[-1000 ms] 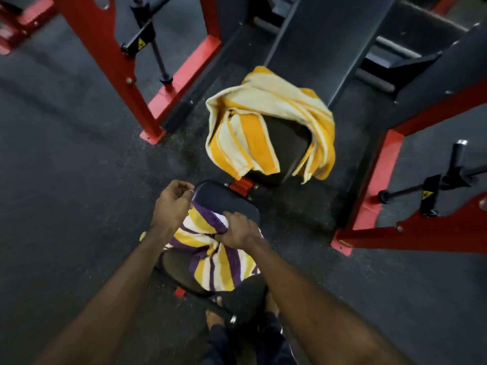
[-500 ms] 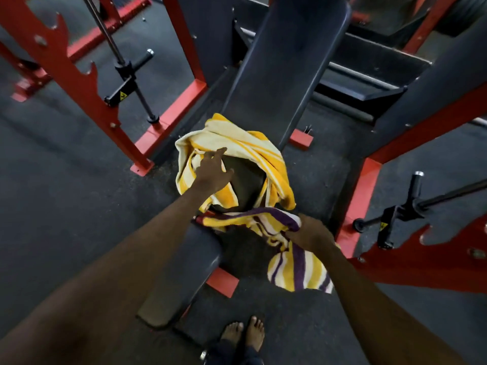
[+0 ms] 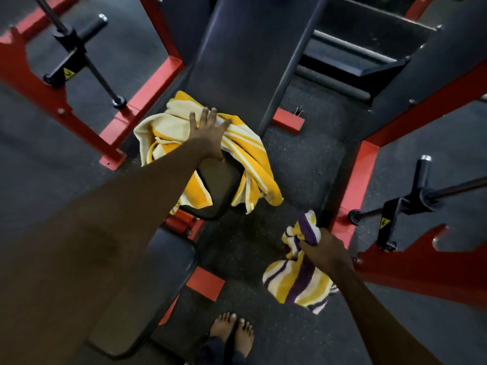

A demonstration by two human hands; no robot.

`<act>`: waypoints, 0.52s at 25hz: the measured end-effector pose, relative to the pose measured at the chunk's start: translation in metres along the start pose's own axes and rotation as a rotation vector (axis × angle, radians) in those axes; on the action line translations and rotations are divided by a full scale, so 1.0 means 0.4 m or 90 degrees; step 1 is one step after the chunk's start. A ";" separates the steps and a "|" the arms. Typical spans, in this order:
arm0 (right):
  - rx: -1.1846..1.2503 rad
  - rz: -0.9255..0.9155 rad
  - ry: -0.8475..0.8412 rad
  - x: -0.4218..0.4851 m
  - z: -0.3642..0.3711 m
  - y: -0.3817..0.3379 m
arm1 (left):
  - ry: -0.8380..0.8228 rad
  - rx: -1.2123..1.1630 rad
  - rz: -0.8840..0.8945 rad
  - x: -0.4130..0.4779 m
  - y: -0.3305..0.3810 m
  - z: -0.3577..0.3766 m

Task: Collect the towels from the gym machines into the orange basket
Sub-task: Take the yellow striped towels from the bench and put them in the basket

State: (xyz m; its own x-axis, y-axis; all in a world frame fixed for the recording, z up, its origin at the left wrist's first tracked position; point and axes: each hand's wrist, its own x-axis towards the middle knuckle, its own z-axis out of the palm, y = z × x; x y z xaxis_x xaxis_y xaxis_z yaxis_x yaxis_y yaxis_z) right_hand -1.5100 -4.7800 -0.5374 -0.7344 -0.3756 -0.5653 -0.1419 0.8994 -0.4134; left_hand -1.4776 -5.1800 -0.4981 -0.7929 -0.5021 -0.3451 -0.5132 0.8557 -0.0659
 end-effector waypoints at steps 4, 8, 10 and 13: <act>0.039 -0.007 0.036 0.008 0.001 -0.030 | 0.002 -0.014 0.030 -0.007 0.021 -0.015; 0.080 0.002 0.048 -0.003 -0.018 -0.087 | -0.018 -0.228 -0.046 -0.097 0.024 -0.018; 0.089 -0.003 0.058 -0.021 -0.031 -0.110 | -0.027 -0.357 -0.089 -0.145 0.040 -0.021; 0.098 -0.022 0.071 -0.071 -0.065 -0.148 | -0.025 -0.549 -0.158 -0.229 0.091 -0.045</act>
State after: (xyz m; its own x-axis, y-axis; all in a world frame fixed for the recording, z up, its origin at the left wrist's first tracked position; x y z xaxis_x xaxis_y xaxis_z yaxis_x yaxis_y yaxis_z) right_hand -1.4979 -4.8167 -0.4783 -0.8012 -0.3708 -0.4698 -0.0715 0.8387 -0.5399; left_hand -1.4295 -5.1053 -0.4521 -0.6232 -0.6415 -0.4472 -0.7486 0.3241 0.5784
